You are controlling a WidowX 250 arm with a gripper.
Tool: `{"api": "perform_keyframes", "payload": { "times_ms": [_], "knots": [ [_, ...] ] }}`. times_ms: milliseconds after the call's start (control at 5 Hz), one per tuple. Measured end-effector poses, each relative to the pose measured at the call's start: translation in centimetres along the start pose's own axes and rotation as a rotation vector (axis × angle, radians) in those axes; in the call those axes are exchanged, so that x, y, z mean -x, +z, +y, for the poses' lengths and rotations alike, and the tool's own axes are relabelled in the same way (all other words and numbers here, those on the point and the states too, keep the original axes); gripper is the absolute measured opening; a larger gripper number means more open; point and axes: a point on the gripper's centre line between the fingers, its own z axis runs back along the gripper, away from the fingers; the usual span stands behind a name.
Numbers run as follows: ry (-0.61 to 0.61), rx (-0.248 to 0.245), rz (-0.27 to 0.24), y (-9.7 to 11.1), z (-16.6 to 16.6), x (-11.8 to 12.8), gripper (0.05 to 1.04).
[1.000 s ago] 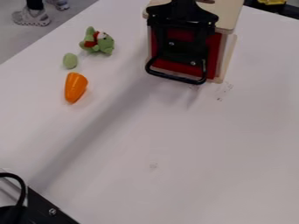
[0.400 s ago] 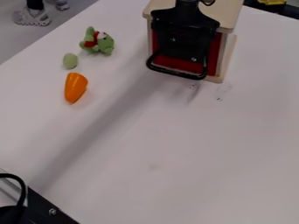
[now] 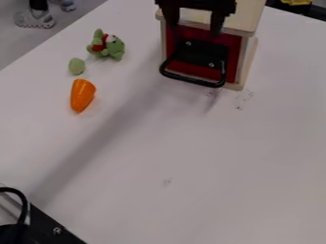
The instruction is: Close the drawer
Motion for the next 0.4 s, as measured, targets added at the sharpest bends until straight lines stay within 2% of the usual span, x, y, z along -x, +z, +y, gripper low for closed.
{"api": "perform_keyframes", "payload": {
  "times_ms": [200, 400],
  "knots": [
    [0.004, -0.014, -0.012, 3.24, 0.83, 0.76, 1.001],
    [0.005, -0.013, -0.023, 3.75, 0.89, 0.69, 1.001]
  ]
}}
